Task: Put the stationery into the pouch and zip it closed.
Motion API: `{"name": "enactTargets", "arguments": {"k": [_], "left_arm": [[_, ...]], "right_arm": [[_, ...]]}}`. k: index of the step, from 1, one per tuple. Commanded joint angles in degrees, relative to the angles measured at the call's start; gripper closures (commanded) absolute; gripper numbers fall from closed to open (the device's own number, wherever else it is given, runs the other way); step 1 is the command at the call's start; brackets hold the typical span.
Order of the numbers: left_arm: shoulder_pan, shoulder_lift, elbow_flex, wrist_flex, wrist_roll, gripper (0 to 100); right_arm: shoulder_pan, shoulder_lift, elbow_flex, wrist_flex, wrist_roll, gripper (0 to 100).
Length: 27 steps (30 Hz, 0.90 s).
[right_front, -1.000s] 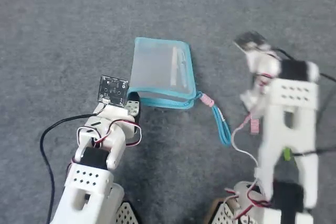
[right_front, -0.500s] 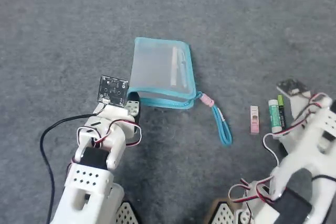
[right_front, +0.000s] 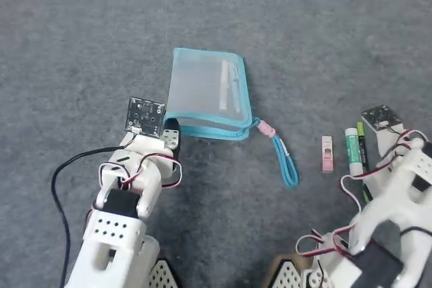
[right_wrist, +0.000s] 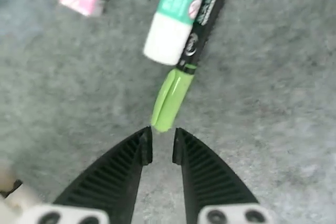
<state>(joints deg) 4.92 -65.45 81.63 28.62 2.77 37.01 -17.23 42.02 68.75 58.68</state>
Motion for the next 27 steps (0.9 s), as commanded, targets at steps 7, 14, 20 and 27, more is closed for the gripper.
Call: {"name": "enactTargets", "arguments": {"k": [7,14,20,27], "left_arm": [[-0.4,-1.5,-0.3,-2.1,-0.2,99],[-0.4,-1.5,-0.3,-2.1,-0.2,99],[-0.5,-1.5,-0.3,-1.9,-0.2,99],[-0.6,-1.5,-0.3,-2.1,-0.2,99]], "right_arm": [[-1.2,8.8,-3.0,-3.9,0.8,83.2],[-4.1,14.8,-3.3,-7.8,-5.3,83.2],[-3.9,18.3,-3.3,-14.1,-14.6,85.3],[-3.3,18.0,-4.4,-12.4,-15.2,98.7]]}}
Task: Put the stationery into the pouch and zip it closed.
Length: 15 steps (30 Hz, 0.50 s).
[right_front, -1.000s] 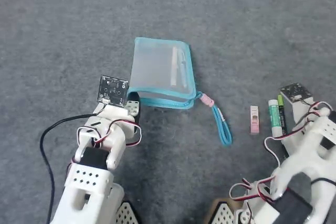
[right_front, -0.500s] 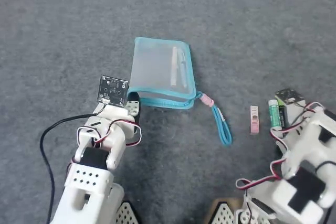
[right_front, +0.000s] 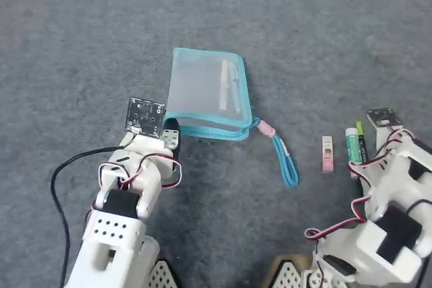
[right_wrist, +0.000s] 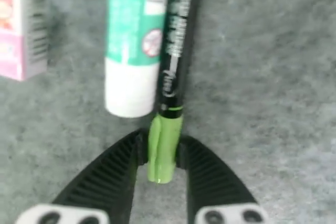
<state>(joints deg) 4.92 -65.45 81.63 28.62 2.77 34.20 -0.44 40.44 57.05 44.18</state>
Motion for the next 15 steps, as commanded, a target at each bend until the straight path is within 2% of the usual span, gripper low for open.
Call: {"name": "enactTargets", "arguments": {"k": [1,9,15], "left_arm": [[-0.6,-1.5,-0.3,-2.1,-0.2,99],[-0.4,-1.5,-0.3,-2.2,-0.2,99],[-0.4,-1.5,-0.3,-2.2,-0.2,99]], "right_arm": [[0.0,0.7,-4.3,1.0,-0.8,99.5],[-0.2,-13.5,-19.3,21.8,-1.2,99.2],[-9.5,-28.9,-21.7,35.2,-1.2,99.2]]}}
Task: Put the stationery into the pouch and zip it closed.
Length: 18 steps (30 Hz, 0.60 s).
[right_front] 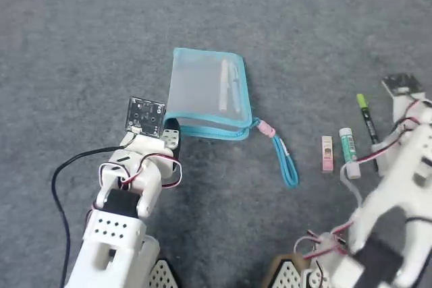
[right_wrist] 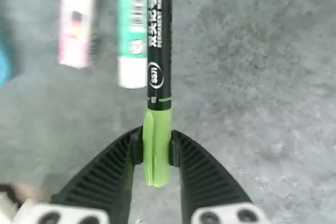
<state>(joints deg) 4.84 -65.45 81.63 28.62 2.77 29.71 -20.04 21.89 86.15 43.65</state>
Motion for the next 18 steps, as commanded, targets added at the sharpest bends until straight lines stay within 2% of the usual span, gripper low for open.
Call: {"name": "enactTargets", "arguments": {"k": [1,5,12,15,18], "left_arm": [[-0.4,-1.5,-0.3,-2.2,-0.2,99],[-0.6,-1.5,-0.3,-2.2,-0.2,99],[-0.7,-1.5,-0.3,-2.2,-0.2,99],[-0.6,-1.5,-0.3,-2.2,-0.2,99],[-0.4,-1.5,-0.3,-2.2,-0.2,99]], "right_arm": [[-7.7,-11.8,-3.1,8.5,-0.7,99.2],[-20.5,-20.4,-2.9,16.8,-0.4,99.2],[-41.0,-31.3,5.2,16.7,-2.5,99.2],[-46.4,-33.0,6.4,16.7,-5.5,99.2],[-48.7,-33.5,6.3,16.7,-7.4,99.2]]}}
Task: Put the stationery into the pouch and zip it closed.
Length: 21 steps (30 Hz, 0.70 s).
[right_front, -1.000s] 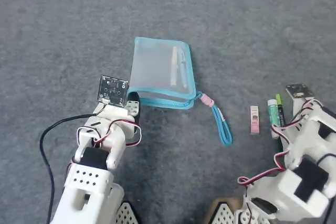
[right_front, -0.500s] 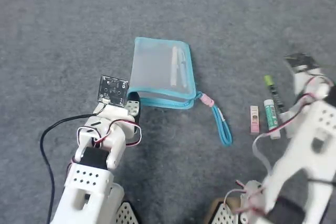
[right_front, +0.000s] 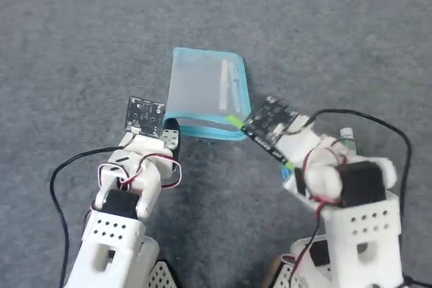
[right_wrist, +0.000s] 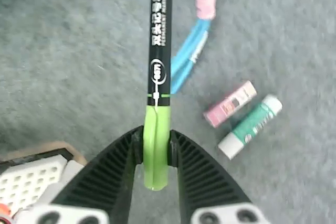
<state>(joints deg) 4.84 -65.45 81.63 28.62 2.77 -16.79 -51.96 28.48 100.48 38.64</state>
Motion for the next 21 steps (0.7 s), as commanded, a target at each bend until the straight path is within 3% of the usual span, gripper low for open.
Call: {"name": "enactTargets", "arguments": {"k": [1,13,21], "left_arm": [[-0.4,-1.5,-0.3,-2.2,-0.2,99],[-0.4,-1.5,-0.3,-2.3,-0.2,99],[-0.4,-1.5,-0.3,-2.3,-0.2,99]], "right_arm": [[-2.9,-1.1,-0.3,2.3,-3.0,99.2],[-11.6,2.9,-2.5,1.1,-11.5,99.2],[-11.6,15.2,-4.4,-6.1,-19.6,99.2]]}}
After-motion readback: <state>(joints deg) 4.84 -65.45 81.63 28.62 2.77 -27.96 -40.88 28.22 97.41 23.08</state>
